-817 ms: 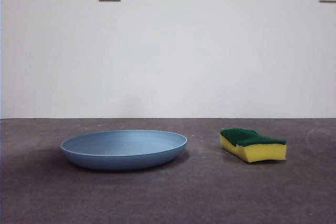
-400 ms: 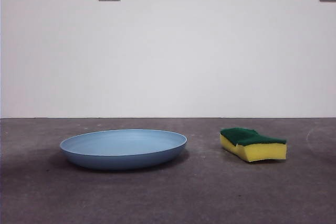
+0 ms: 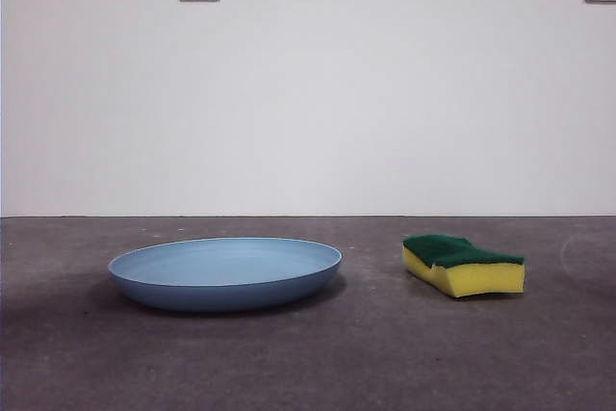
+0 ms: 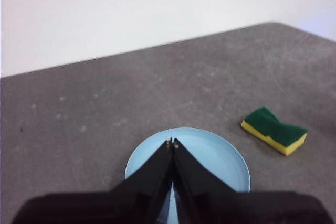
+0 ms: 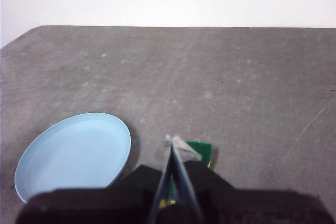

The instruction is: Pick up the plate,pick up the cloth,clean the plate with the cloth

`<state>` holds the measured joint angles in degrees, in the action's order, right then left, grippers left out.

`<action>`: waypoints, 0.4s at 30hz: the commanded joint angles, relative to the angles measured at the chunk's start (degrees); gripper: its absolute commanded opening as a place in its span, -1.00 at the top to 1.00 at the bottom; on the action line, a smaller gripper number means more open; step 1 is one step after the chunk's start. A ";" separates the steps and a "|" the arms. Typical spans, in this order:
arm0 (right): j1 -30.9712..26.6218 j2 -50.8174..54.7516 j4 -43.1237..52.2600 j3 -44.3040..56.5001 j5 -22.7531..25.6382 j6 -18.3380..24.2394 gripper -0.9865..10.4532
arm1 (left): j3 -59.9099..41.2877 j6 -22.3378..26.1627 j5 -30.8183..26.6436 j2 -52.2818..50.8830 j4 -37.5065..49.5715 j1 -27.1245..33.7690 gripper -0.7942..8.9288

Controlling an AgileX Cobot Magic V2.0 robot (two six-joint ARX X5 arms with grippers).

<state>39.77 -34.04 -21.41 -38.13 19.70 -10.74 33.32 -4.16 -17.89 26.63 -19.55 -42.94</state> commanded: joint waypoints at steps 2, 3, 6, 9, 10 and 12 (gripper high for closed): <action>0.04 0.04 0.33 0.24 0.15 -0.57 0.83 | -0.17 -0.52 -0.02 0.33 -1.05 -0.20 0.84; 0.04 0.04 0.33 0.24 0.15 -0.57 0.83 | -0.17 -0.52 -0.02 0.35 -1.36 -0.20 0.84; 0.04 0.04 0.33 0.24 0.15 -0.57 0.83 | -0.17 -0.24 0.02 0.17 -3.37 -0.28 0.84; 0.04 0.04 0.31 0.24 0.15 -0.57 0.83 | -0.17 4.26 -3.78 -2.47 -4.13 1.36 0.84; 0.04 0.04 0.31 0.24 0.13 -0.57 0.83 | -0.22 5.05 -4.72 -3.21 -3.89 2.40 0.84; 0.04 0.04 0.31 0.24 0.15 -0.57 0.83 | -0.81 6.36 -4.15 -4.74 -1.46 6.45 0.84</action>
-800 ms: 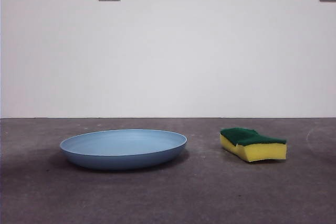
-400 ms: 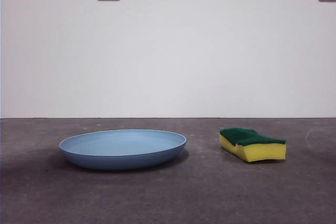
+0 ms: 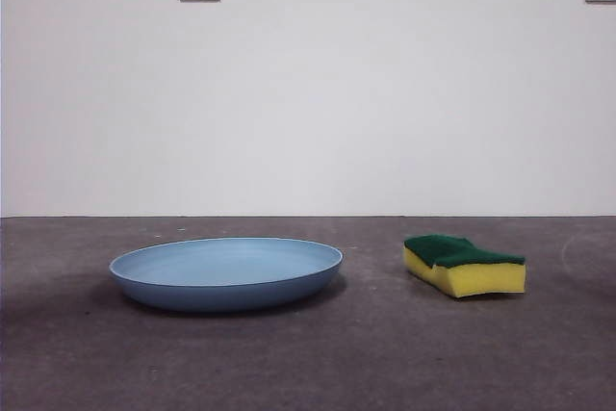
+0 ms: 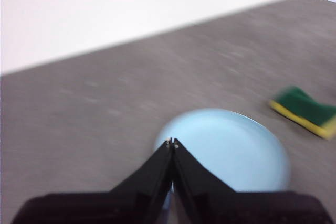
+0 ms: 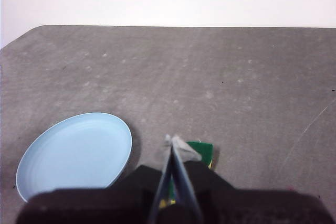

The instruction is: Pick up the plate,pick up the cloth,clean the plate with the cloth

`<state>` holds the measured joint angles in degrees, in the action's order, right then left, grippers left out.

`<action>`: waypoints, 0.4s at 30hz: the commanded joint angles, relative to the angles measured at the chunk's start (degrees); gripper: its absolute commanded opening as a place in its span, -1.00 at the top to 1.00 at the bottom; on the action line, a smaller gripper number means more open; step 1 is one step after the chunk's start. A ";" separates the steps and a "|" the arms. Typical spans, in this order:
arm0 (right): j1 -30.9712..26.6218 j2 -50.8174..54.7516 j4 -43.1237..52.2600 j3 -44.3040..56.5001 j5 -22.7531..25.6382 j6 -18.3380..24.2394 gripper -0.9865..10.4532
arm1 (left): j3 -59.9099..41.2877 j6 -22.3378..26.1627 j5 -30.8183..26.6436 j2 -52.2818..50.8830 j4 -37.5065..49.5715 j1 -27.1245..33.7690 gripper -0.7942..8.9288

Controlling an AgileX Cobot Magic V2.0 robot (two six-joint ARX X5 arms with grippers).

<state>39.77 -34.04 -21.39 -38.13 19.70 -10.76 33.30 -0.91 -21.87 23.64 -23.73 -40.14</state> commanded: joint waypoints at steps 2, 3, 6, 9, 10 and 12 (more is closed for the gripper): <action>0.04 0.04 0.28 0.24 0.15 -0.55 0.83 | -2.01 2.29 0.83 -3.30 6.62 8.98 0.84; 0.04 0.04 0.28 0.24 0.15 -0.55 0.83 | -2.95 0.66 2.29 -4.04 9.33 12.04 0.84; 0.04 0.04 0.28 0.24 0.15 -0.55 0.83 | -6.16 -4.17 7.21 -6.54 13.00 19.91 0.84; 0.04 0.04 0.28 0.24 0.15 -0.55 0.83 | -10.14 -4.42 12.59 -9.53 12.68 25.20 0.84; 0.04 0.04 0.28 0.24 0.15 -0.55 0.83 | -11.47 -4.33 13.44 -10.36 12.63 26.29 0.84; 0.04 0.04 0.28 0.24 0.15 -0.55 0.83 | -14.67 -4.15 13.16 -12.35 12.83 28.13 0.84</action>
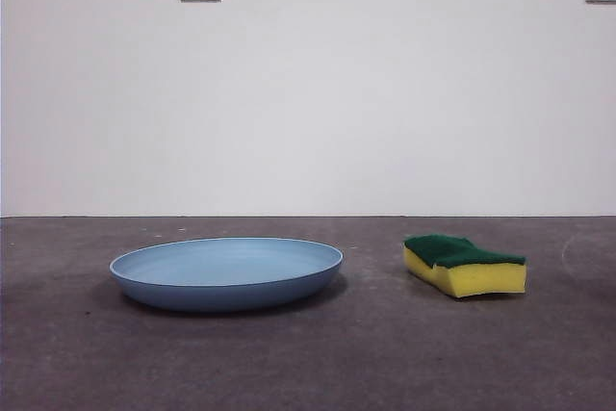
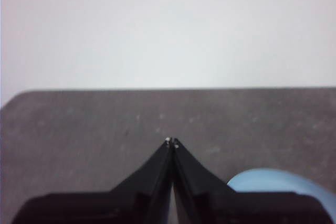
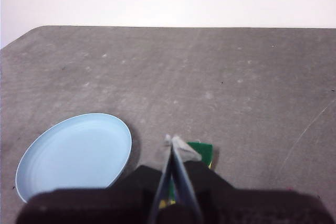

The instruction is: Pick up the plate,pick up the cloth,clean the plate with the cloth

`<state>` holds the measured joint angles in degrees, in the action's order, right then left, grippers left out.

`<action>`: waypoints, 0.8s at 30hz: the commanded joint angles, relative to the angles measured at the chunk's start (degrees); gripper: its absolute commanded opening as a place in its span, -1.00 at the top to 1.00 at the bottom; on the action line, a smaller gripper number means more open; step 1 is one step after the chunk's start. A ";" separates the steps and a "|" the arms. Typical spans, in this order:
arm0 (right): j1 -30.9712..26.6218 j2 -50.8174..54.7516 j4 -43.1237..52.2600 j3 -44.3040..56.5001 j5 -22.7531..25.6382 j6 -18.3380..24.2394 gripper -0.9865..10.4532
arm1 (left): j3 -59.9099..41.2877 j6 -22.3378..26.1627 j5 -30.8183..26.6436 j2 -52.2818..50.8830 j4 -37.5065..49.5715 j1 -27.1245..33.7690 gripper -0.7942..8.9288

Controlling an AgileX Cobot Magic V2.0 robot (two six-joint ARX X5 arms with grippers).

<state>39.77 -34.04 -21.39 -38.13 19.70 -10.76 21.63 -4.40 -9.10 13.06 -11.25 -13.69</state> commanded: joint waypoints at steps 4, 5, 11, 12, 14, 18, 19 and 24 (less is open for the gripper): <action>0.04 0.04 0.28 0.24 0.15 -0.55 0.83 | -8.72 -0.02 0.44 -5.70 0.94 4.50 0.84; 0.04 0.04 0.26 0.24 0.15 -0.55 0.83 | -10.21 -0.04 0.55 -6.71 1.31 5.27 0.84; 0.04 0.04 0.28 0.24 0.15 -0.55 0.83 | -16.85 -0.07 4.28 -11.10 3.89 9.70 0.84; 0.04 0.04 0.28 0.24 0.15 -0.55 0.83 | -17.42 0.09 5.51 -11.54 3.96 10.40 0.84; 0.04 0.04 0.26 0.24 0.15 -0.55 0.83 | -17.99 0.39 7.52 -12.00 3.96 11.50 0.84; 0.04 0.04 0.26 0.24 0.15 -0.55 0.83 | -19.08 1.95 10.80 -12.87 3.96 13.35 0.84; 0.04 0.04 0.26 0.24 0.15 -0.55 0.83 | -19.43 1.95 10.78 -12.94 3.98 13.62 0.84; 0.04 0.04 0.28 0.24 0.15 -0.55 0.83 | -21.11 1.60 10.88 -12.94 3.93 14.60 0.84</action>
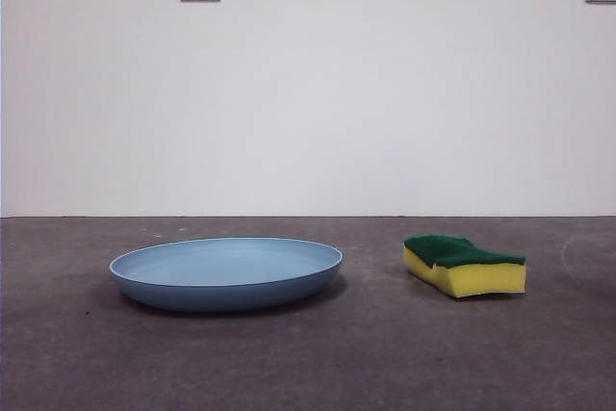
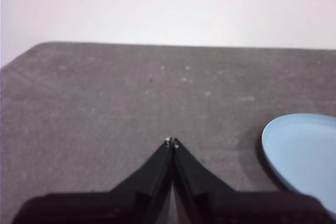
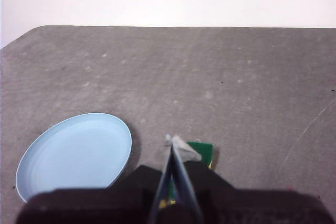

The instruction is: Pick up the plate,pick up the cloth,clean the plate with the cloth

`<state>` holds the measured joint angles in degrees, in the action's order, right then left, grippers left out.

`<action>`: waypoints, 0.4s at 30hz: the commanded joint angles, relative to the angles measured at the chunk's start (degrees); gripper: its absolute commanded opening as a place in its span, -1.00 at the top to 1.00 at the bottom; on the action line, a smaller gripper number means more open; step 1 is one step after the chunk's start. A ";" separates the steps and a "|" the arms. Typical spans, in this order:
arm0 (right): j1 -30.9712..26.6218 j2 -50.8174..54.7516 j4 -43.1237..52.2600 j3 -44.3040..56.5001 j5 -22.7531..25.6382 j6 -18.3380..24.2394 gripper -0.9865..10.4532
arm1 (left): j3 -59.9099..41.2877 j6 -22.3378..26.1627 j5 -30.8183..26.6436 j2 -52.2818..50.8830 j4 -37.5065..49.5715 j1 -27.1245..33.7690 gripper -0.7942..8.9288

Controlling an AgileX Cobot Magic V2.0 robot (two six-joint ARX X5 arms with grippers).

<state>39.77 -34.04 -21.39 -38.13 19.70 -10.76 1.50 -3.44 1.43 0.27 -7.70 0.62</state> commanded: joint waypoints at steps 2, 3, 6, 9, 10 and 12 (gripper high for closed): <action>0.04 0.04 0.26 0.24 0.15 -0.55 0.83 | -1.27 0.63 0.33 -0.15 0.17 0.28 0.84; 0.04 0.04 0.28 0.24 0.15 -0.55 0.83 | -1.27 0.63 0.33 -0.15 -0.04 0.28 0.84; 0.04 0.04 0.26 0.24 0.15 -0.55 0.83 | -1.27 0.63 0.28 -0.15 -1.70 0.28 0.84; 0.04 0.04 0.26 0.24 0.15 -0.55 0.83 | -1.22 0.24 0.31 -0.09 -2.67 0.26 0.84; 0.04 0.04 0.26 0.24 0.15 -0.55 0.83 | -1.22 0.26 0.28 -0.09 -2.75 0.24 0.84; 0.04 0.04 0.24 0.24 0.15 -0.55 0.83 | -1.22 0.24 0.28 -0.09 -2.75 0.22 0.84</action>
<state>39.77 -34.04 -21.41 -38.13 19.70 -10.76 0.99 -3.46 1.67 0.34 -10.48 0.71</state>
